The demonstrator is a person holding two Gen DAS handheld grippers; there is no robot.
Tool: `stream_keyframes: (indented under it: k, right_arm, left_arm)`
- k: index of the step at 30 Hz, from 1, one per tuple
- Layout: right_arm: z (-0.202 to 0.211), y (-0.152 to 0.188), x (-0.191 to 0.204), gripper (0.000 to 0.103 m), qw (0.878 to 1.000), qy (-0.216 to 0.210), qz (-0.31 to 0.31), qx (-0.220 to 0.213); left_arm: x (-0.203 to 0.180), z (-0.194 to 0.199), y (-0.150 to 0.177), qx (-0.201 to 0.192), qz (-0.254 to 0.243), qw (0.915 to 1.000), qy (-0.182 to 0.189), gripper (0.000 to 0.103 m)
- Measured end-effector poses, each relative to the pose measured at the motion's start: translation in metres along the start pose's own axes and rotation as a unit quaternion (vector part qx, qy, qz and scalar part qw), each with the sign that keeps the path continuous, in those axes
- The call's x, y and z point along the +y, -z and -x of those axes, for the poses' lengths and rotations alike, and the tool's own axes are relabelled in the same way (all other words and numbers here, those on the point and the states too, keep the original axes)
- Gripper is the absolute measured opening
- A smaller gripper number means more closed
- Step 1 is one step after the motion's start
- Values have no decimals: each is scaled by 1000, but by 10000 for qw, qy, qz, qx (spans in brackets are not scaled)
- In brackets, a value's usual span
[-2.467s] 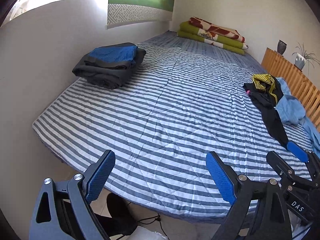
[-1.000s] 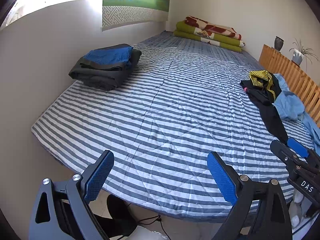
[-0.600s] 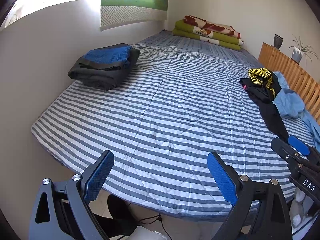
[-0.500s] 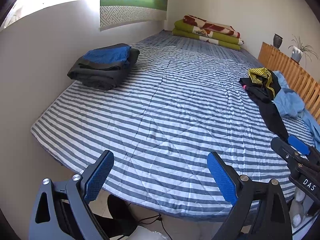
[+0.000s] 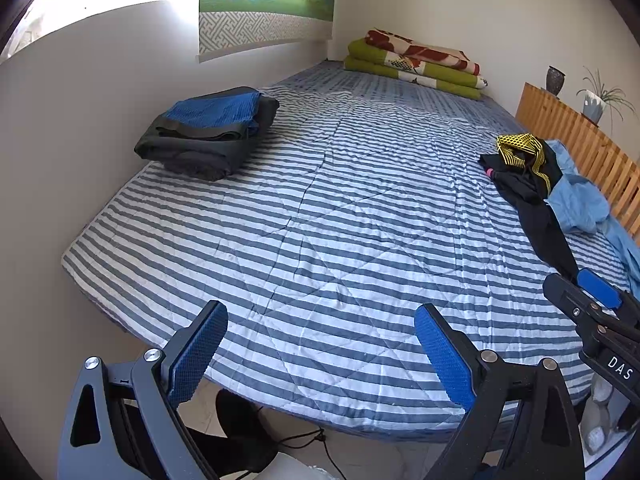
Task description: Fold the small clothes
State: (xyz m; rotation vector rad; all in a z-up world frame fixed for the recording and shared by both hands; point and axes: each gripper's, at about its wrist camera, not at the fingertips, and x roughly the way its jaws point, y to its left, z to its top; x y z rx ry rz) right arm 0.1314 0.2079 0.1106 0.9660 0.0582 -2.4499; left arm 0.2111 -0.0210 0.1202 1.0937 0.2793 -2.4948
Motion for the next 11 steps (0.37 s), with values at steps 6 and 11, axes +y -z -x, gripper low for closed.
stream_keyframes:
  k: [6,11]
  right_arm:
    - [-1,3,-4,78,10000,51,7,42]
    - [-2,6,-14,78,9998,190,-32,81]
  left_arm:
    - [-3,-4,-1,-5,-40,10000,47,96]
    - [-18,-7,-16,-34,-186,9994,285,96]
